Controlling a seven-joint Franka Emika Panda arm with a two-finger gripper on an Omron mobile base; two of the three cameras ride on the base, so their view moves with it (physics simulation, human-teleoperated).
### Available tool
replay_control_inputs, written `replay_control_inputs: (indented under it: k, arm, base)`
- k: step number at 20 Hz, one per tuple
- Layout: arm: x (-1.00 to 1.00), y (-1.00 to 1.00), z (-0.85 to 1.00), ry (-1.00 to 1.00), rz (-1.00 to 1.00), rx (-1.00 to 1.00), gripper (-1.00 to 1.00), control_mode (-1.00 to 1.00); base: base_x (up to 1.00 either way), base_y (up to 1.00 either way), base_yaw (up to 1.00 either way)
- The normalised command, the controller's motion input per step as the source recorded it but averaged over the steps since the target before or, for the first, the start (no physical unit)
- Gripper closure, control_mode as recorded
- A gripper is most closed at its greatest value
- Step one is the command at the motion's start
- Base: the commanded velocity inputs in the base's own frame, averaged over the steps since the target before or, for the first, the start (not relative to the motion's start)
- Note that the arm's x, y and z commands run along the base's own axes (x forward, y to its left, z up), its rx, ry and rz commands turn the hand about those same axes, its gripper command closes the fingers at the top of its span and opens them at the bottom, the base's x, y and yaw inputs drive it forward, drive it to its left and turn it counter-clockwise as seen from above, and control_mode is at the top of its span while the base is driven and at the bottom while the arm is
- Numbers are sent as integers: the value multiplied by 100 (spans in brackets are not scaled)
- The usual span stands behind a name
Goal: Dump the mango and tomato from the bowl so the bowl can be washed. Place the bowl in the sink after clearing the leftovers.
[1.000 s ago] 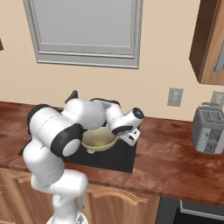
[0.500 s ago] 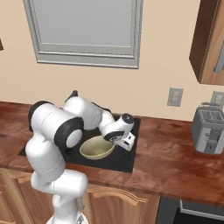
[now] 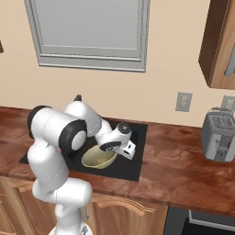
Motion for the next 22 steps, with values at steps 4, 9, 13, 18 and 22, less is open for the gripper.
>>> replay_control_inputs:
  k: [4, 9, 13, 18, 22]
  arm:
    - [2, 0, -20, -6, -3, -3, 100, -100]
    - [0, 0, -36, -2, -3, -4, 100, -100]
    - [0, 0, -29, 0, 0, -5, 100, -100]
    - [1, 0, 0, 3, 0, 0, 100, -100]
    - [0, 0, 2, 0, 0, 0, -100, -100]
  base:
    - [0, 0, 0]
    - [0, 0, 0]
    - [0, 0, 0]
    - [0, 0, 0]
    - [0, 0, 0]
